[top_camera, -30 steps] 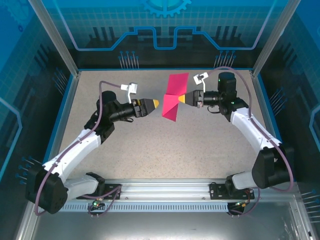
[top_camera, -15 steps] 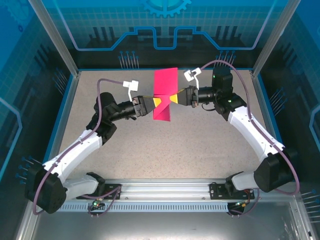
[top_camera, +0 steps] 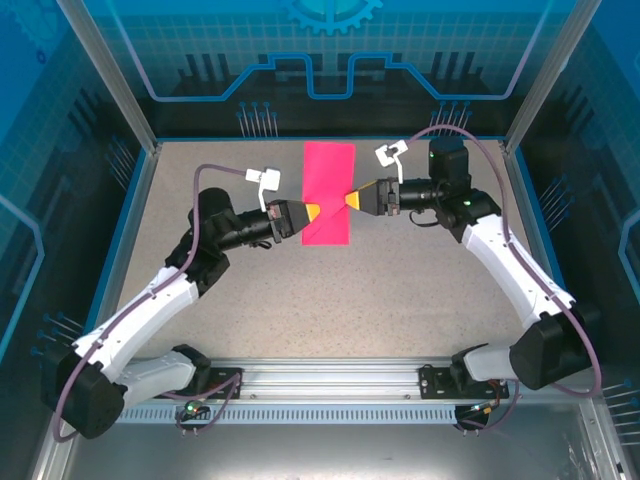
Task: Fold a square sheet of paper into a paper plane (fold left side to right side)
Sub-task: Turn over the paper at the center of the table.
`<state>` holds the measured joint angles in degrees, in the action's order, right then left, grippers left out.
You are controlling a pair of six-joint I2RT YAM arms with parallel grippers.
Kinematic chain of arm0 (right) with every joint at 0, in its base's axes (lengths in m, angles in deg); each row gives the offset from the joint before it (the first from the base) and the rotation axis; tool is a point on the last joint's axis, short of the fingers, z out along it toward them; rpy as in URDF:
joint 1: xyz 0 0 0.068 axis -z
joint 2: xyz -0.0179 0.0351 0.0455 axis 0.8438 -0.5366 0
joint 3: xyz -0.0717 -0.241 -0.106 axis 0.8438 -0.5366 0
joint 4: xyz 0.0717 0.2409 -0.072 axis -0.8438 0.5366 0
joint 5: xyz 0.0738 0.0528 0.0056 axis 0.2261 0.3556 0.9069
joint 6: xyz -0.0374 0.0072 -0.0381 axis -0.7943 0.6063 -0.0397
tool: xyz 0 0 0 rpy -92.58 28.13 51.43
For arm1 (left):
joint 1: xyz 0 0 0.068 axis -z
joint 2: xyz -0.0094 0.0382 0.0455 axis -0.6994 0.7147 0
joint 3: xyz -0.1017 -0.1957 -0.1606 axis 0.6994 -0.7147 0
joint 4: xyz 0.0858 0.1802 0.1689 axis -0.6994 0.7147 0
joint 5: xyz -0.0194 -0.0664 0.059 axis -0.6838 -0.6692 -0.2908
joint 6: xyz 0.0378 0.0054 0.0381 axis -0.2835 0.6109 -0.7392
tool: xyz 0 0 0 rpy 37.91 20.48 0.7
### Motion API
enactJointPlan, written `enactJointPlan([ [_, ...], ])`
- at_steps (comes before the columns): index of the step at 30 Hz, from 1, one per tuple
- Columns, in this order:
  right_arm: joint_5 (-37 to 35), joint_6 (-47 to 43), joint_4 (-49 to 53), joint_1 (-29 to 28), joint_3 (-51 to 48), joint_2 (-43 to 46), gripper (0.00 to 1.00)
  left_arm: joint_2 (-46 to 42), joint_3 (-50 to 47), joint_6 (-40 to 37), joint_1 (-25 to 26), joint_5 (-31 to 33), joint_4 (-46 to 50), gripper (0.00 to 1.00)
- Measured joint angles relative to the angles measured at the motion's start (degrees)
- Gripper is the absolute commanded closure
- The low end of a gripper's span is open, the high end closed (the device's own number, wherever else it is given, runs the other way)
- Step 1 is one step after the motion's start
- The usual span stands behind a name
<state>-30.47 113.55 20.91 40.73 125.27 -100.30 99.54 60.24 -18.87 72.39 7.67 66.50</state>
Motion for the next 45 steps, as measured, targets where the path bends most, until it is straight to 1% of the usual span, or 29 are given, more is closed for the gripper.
enactJointPlan([
  [2,-6.7,-2.9,5.8,2.1,0.0,1.4,0.35,0.1,2.7,-4.7,2.4,4.7,8.0,0.97],
  [5,-19.8,-6.6,14.3,4.3,-0.2,3.6,0.22,1.6,7.7,-10.6,7.5,14.1,20.3,1.0],
  [7,-28.6,-8.4,18.5,5.6,-1.1,5.3,0.12,4.4,11.5,-13.5,11.2,21.8,27.9,1.0],
  [9,-35.8,-9.4,21.7,7.5,-3.1,7.2,0.04,8.4,14.8,-15.1,14.7,30.3,35.0,1.0],
  [11,-40.8,-9.9,23.8,9.8,-5.5,9.0,0.01,13.3,18.0,-15.4,18.0,38.9,42.2,1.0],
  [12,-42.9,-10.1,24.5,11.0,-6.9,9.9,0.01,16.2,19.6,-15.1,19.6,43.3,45.9,1.0],
  [13,-44.6,-10.2,25.1,12.1,-8.2,10.7,0.01,19.3,21.4,-14.3,21.2,48.0,49.9,1.0],
  [16,-47.9,-10.2,25.9,14.0,-11.7,13.2,0.01,28.8,27.0,-10.4,24.7,59.1,61.1,1.0],
  [19,-49.7,-10.2,26.1,14.7,-13.2,14.8,0.01,37.0,31.6,-5.8,26.3,66.6,69.5,1.0],
  [21,-50.2,-10.2,26.1,14.9,-13.4,15.4,0.01,41.6,33.3,-3.6,26.5,69.3,73.0,1.0],
  [24,-50.8,-10.3,26.1,15.4,-13.5,15.7,0.01,47.9,35.3,-1.7,26.5,71.1,76.7,1.0],
  [27,-50.8,-10.3,26.0,15.7,-13.8,15.9,0.01,54.0,38.2,-1.1,26.5,71.1,78.6,1.0],
  [29,-50.7,-10.3,26.1,15.8,-14.2,16.0,0.01,57.4,40.5,-1.0,26.5,70.7,79.4,0.99],
  [32,-50.5,-10.3,26.0,15.9,-15.0,16.0,0.01,61.2,43.3,-1.0,26.4,68.7,79.4,0.96],
  [35,-49.9,-10.4,26.0,15.9,-15.8,16.1,0.01,63.0,44.9,-1.5,25.8,64.5,78.9,0.94],
  [41,-47.5,-10.5,25.5,15.9,-16.9,16.1,0.01,64.5,46.1,-2.7,23.1,55.4,75.3,0.86],
  [45,-45.2,-10.8,25.2,16.1,-17.0,14.9,0.01,64.7,46.6,-3.7,21.4,50.2,72.6,0.76],
])
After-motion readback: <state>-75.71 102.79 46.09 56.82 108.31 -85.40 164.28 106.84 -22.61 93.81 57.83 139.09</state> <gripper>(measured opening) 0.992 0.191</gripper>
